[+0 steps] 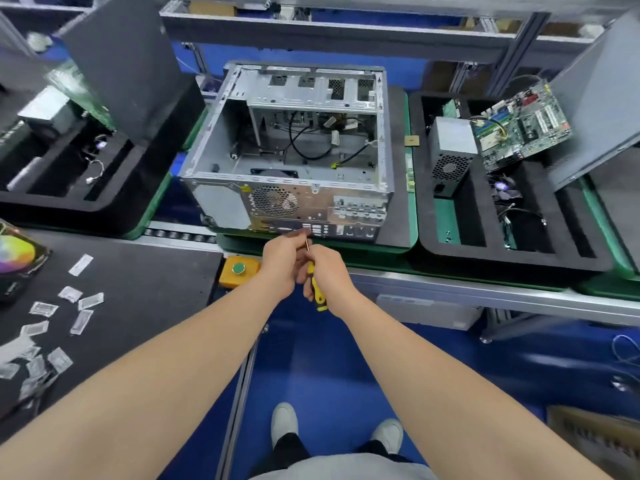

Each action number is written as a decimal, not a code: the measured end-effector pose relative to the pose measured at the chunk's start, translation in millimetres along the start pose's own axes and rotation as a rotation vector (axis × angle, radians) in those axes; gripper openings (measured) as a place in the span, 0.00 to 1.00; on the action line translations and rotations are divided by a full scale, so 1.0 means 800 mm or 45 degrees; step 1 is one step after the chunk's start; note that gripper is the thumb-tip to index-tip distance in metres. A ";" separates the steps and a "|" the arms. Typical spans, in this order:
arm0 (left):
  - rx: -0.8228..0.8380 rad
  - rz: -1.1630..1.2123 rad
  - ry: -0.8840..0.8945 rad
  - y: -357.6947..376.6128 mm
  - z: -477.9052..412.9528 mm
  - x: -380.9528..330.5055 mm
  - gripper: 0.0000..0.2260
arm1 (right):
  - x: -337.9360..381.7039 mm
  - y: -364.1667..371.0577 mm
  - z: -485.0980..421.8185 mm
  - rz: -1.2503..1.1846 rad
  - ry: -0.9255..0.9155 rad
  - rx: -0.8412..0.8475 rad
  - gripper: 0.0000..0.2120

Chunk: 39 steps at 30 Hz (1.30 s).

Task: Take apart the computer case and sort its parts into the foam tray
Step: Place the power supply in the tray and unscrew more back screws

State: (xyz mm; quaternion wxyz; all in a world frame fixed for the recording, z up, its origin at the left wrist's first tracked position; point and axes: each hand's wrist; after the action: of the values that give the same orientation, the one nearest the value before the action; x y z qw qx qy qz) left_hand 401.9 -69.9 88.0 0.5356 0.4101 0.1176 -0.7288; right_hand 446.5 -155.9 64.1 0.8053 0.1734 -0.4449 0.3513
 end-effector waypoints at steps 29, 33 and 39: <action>0.488 -0.228 0.042 -0.039 -0.040 -0.041 0.09 | 0.018 0.053 0.001 0.008 -0.247 -0.422 0.15; 0.454 -0.236 0.052 -0.038 -0.038 -0.037 0.08 | 0.014 0.053 0.003 0.025 -0.247 -0.441 0.15; 0.408 -0.172 0.005 -0.037 -0.035 -0.042 0.07 | 0.018 0.054 0.002 -0.128 -0.191 -0.393 0.15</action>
State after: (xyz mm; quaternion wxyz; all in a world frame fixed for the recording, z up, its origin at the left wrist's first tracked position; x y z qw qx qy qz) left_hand 392.4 -18.1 86.8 0.4130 0.4827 0.0281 -0.7718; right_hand 419.8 -120.7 75.6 0.8034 0.0955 -0.5433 0.2243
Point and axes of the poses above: each hand's wrist, its own z-axis away from the middle knuckle, its own y-axis out of the palm, x = y × z, and after that the axes turned 4 degrees about z, right-handed
